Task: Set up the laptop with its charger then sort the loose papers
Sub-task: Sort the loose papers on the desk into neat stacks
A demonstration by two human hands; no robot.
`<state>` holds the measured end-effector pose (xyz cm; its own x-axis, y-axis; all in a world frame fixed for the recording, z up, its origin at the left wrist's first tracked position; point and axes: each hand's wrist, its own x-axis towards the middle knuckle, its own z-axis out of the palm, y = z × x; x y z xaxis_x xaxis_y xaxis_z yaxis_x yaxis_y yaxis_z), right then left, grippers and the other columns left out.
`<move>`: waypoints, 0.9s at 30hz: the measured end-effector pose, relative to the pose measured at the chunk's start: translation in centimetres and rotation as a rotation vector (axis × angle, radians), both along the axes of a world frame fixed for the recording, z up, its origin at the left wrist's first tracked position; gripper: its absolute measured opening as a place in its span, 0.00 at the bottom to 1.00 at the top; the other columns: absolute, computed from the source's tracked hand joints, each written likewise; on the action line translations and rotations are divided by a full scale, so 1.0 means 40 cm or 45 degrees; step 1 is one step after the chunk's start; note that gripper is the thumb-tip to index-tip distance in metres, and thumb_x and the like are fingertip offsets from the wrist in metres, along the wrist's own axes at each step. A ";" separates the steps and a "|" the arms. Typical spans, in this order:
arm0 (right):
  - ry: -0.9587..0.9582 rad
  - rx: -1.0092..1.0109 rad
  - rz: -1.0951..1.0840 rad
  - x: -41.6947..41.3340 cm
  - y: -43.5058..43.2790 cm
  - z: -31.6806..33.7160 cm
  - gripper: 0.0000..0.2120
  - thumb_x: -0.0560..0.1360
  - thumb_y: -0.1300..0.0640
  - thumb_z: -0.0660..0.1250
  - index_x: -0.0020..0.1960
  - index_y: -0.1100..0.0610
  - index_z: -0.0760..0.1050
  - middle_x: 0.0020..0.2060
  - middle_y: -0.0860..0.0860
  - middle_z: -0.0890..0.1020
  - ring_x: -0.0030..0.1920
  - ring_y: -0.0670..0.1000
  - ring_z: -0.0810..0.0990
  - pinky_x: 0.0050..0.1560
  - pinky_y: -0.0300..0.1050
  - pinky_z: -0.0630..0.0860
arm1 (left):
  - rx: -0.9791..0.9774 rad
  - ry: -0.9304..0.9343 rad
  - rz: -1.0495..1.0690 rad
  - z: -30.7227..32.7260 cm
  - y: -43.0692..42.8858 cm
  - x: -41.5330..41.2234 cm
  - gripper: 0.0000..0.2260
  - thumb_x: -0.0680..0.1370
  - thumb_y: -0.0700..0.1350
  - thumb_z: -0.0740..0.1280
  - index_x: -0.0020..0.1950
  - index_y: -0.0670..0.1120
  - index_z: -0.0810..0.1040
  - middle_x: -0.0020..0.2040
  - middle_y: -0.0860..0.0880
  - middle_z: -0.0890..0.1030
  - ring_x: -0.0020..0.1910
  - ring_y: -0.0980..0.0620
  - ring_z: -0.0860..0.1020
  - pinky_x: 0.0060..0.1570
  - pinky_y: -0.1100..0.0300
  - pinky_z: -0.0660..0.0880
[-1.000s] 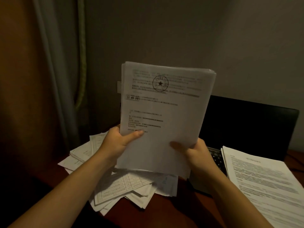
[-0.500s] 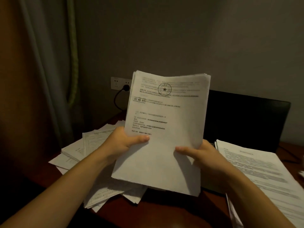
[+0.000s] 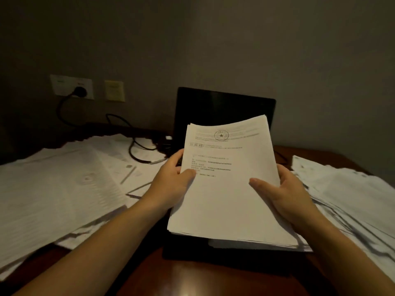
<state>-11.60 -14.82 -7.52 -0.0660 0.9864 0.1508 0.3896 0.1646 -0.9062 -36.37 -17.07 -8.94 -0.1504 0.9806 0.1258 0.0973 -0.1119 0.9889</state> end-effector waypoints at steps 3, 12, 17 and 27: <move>-0.123 -0.005 -0.045 0.072 0.004 -0.012 0.19 0.76 0.49 0.72 0.64 0.47 0.69 0.52 0.41 0.79 0.51 0.48 0.80 0.45 0.42 0.80 | -0.040 0.107 -0.053 -0.004 0.014 0.054 0.22 0.81 0.38 0.65 0.71 0.59 0.71 0.53 0.56 0.86 0.51 0.55 0.85 0.57 0.51 0.80; -0.385 0.086 -0.152 0.128 0.045 -0.031 0.36 0.74 0.54 0.75 0.76 0.50 0.61 0.68 0.48 0.74 0.65 0.53 0.75 0.63 0.54 0.76 | 0.029 0.837 -0.041 -0.019 0.060 0.113 0.26 0.80 0.44 0.69 0.77 0.52 0.66 0.65 0.57 0.78 0.61 0.56 0.77 0.55 0.70 0.71; -0.804 0.259 -0.216 0.146 0.076 -0.082 0.20 0.77 0.47 0.71 0.68 0.47 0.74 0.63 0.49 0.80 0.55 0.51 0.80 0.55 0.47 0.78 | 0.089 1.242 0.058 -0.063 0.068 0.116 0.19 0.81 0.52 0.64 0.72 0.53 0.74 0.63 0.53 0.76 0.59 0.54 0.72 0.55 0.60 0.71; -1.025 0.138 -0.134 0.169 0.082 -0.106 0.15 0.79 0.47 0.64 0.65 0.45 0.75 0.68 0.46 0.76 0.68 0.53 0.69 0.69 0.58 0.71 | 0.103 1.449 0.124 -0.089 0.064 0.117 0.18 0.81 0.58 0.61 0.71 0.59 0.73 0.65 0.54 0.69 0.66 0.53 0.63 0.67 0.54 0.62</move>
<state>-4.85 -11.54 -11.76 -0.1026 0.9761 0.1916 0.9324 0.1615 -0.3234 -31.68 -14.50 -12.52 0.0161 0.9539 0.2998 0.9432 -0.1140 0.3121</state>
